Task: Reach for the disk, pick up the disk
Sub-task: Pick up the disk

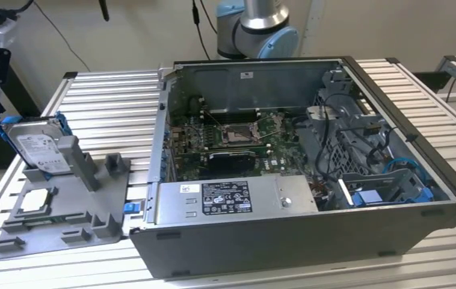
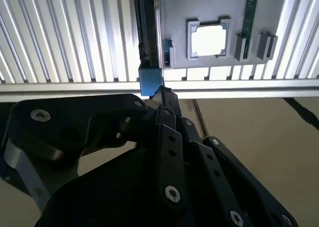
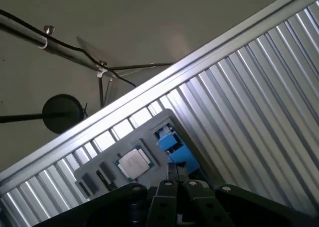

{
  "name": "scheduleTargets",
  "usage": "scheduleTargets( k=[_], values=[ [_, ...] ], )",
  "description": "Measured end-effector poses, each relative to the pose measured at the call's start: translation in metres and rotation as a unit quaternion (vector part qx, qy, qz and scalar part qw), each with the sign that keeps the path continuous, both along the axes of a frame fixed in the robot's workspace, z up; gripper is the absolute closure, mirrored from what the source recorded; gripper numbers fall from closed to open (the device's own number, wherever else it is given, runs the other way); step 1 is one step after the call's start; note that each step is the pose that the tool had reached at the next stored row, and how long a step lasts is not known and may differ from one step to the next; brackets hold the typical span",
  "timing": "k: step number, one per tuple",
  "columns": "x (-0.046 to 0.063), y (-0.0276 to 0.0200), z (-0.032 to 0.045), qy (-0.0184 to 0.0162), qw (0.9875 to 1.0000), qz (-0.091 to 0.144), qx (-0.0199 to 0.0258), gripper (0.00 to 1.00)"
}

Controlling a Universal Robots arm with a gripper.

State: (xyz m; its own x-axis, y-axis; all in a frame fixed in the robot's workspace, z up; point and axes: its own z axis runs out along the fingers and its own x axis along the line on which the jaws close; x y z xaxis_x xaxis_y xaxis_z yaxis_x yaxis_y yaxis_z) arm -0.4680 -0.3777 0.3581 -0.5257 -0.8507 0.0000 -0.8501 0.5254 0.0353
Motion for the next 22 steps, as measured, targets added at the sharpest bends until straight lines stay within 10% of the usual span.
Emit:
scheduleTargets(
  k=[10,22],
  values=[
    [0.0000,0.0000,0.0000,-0.0008,0.9961,0.088,-0.0001,1.00],
    [0.0003,0.0000,-0.0044,-0.0067,0.9840,0.178,-0.0003,1.00]
  ],
)
